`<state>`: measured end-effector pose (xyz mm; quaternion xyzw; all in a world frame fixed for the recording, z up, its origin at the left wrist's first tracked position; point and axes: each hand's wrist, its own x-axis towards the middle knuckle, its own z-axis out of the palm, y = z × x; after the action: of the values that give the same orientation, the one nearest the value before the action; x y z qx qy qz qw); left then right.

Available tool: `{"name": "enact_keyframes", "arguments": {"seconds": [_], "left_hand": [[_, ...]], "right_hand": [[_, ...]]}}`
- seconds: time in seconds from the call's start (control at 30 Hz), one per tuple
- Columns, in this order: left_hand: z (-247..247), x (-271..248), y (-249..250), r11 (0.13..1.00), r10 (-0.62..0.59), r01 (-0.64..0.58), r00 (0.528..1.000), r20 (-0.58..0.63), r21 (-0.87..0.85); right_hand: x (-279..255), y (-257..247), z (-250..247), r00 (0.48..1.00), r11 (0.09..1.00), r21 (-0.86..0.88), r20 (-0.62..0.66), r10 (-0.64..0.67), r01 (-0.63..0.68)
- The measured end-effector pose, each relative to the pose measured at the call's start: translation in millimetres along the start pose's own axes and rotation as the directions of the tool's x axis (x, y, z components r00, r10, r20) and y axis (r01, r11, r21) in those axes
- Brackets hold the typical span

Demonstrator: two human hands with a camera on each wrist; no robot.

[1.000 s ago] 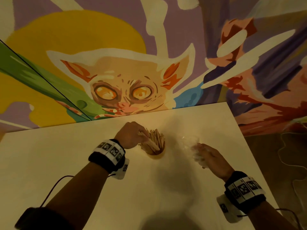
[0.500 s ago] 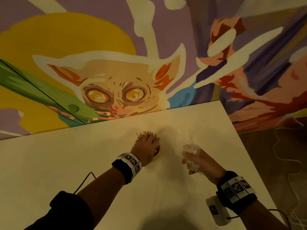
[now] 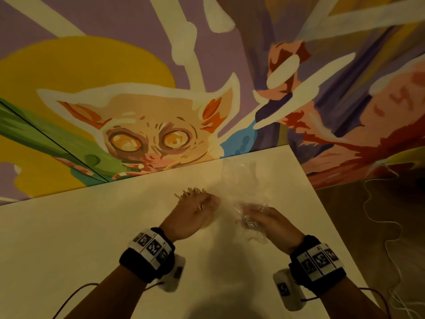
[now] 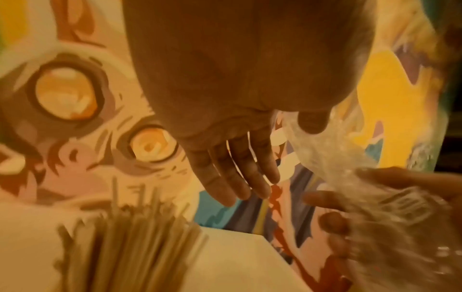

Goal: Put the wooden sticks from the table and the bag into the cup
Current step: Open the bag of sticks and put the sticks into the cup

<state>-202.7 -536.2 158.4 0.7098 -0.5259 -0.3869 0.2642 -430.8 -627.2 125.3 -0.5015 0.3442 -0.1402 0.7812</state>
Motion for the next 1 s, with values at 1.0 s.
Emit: {"name": "enact_keyframes", "arguments": {"seconds": [1.0], "left_hand": [[83.0,-0.7,19.8,0.915,0.183,-0.214,0.976,-0.119,-0.342]], "right_hand": [[-22.3,22.1,-36.2,0.942,0.976,-0.177,-0.287,-0.174,0.127]]}}
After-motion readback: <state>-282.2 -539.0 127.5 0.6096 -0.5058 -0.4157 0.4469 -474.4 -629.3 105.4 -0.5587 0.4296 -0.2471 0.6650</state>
